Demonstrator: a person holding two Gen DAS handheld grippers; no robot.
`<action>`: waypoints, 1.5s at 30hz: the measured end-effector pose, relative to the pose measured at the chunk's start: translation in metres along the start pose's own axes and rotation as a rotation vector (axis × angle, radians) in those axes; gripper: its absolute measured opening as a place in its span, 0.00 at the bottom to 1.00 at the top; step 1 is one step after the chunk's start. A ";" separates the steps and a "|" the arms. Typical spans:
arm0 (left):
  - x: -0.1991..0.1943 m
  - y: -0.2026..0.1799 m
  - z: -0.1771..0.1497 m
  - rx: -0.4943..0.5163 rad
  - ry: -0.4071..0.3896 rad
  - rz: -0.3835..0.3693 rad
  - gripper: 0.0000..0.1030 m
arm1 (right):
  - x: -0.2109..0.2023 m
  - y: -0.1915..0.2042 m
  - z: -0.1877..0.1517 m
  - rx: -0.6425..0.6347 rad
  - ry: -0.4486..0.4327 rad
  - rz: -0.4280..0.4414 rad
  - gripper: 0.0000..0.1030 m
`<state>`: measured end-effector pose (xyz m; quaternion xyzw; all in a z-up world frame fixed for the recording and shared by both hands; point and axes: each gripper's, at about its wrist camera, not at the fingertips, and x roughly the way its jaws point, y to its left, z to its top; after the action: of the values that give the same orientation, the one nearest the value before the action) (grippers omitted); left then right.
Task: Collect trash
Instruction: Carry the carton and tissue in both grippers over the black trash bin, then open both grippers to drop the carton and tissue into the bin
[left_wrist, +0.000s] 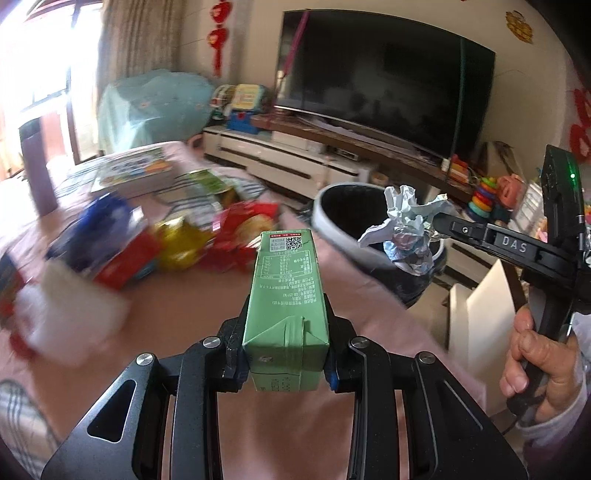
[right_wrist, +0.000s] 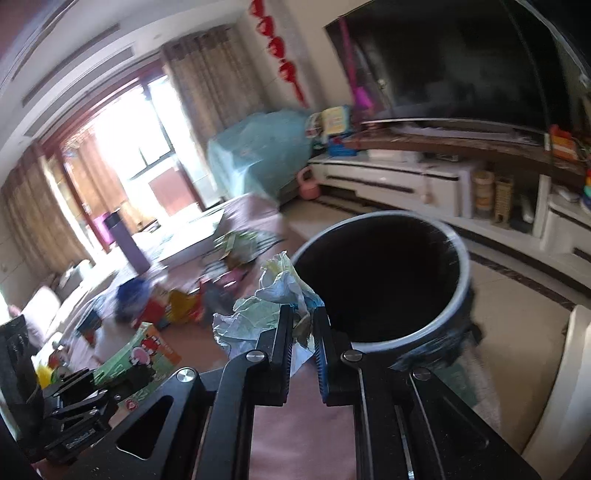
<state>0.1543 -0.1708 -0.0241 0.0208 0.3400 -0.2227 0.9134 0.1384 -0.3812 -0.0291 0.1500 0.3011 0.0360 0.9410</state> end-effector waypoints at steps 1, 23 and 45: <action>0.005 -0.005 0.006 0.005 0.002 -0.008 0.28 | 0.000 -0.006 0.002 0.005 -0.004 -0.008 0.11; 0.109 -0.069 0.084 0.059 0.085 -0.123 0.28 | 0.034 -0.078 0.034 0.069 0.039 -0.100 0.11; 0.056 -0.023 0.043 -0.048 0.059 -0.067 0.72 | 0.017 -0.059 0.030 0.103 0.006 -0.051 0.82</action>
<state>0.2084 -0.2211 -0.0236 -0.0060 0.3725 -0.2443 0.8953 0.1685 -0.4426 -0.0337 0.1904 0.3090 -0.0029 0.9318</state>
